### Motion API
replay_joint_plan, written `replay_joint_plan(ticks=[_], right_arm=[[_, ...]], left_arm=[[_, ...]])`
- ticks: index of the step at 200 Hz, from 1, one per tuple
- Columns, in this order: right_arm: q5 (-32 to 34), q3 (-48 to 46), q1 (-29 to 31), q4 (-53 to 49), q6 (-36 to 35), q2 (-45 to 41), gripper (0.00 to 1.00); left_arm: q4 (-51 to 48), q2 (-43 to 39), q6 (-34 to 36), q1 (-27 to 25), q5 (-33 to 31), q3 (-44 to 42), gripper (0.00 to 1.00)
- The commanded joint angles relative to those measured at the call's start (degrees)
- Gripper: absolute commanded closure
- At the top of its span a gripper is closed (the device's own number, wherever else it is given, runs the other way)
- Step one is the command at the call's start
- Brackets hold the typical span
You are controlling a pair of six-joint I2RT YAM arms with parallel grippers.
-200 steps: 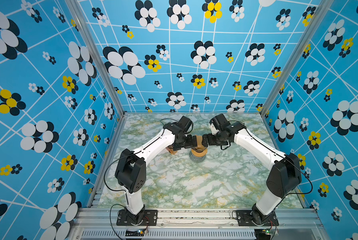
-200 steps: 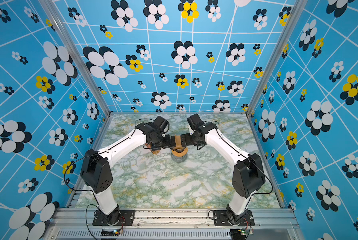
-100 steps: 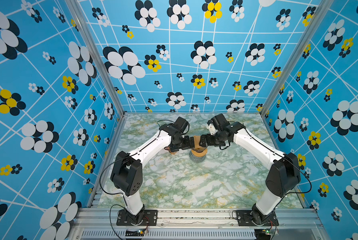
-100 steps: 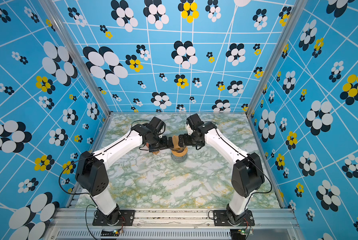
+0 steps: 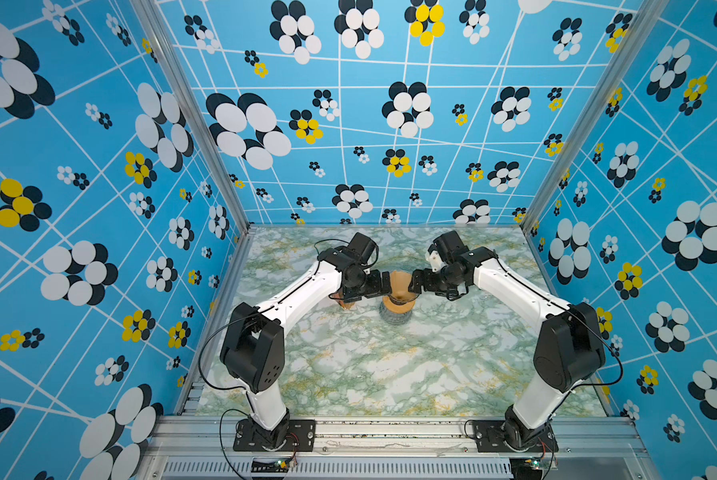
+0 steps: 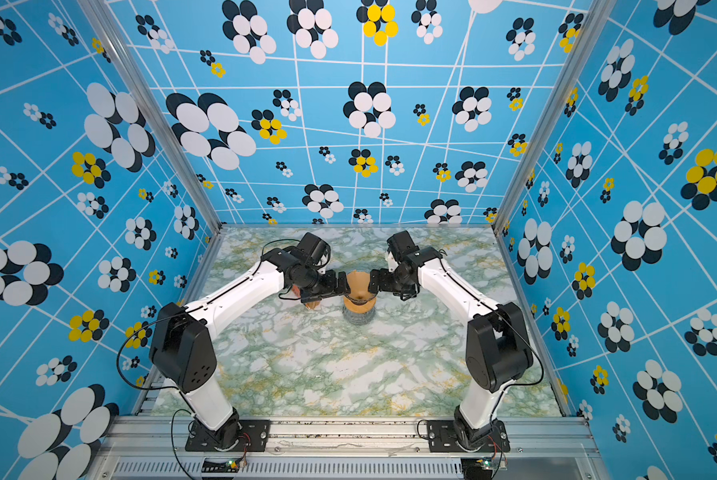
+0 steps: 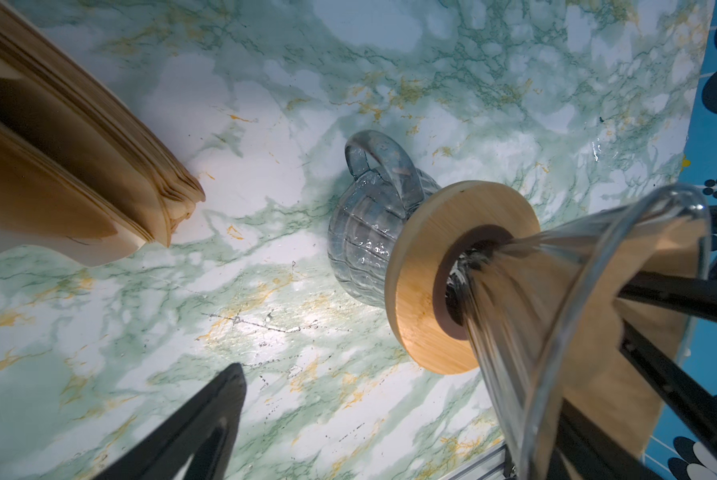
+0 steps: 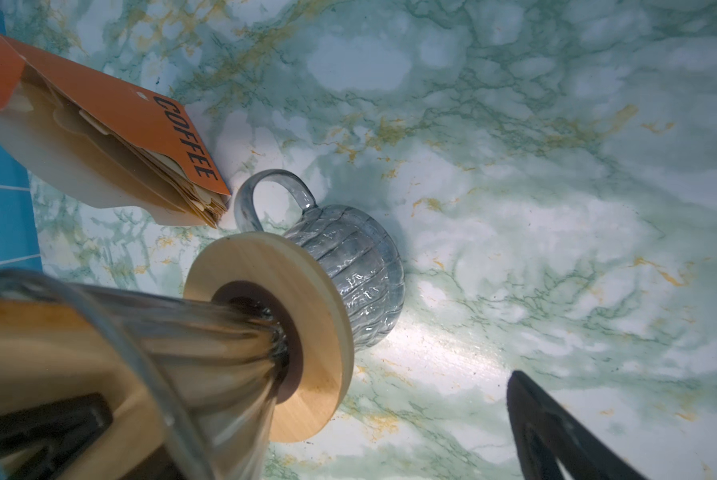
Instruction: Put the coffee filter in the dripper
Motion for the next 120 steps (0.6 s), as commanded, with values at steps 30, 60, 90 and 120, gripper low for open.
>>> replay_joint_plan(ticks=[30, 60, 90, 120], right_arm=[[-3.0, -1.6, -0.2, 1.8, 0.4, -2.8, 0.05], [-5.2, -1.1, -0.2, 2.8, 0.1, -3.4, 0.05], [-9.0, -0.5, -0.2, 4.1, 0.0, -3.1, 0.06], [-7.3, 0.7, 0.1, 2.4, -0.1, -1.6, 0.06]], left_arm=[[0.0, 0.2, -0.2, -0.5, -0.3, -0.6, 0.0], [-0.4, 0.0, -0.2, -0.5, -0.7, -0.1, 0.0], [-0.3, 0.1, 0.0, -0.5, -0.1, 0.2, 0.0], [-0.1, 0.3, -0.3, -0.5, 0.1, 0.2, 0.0]])
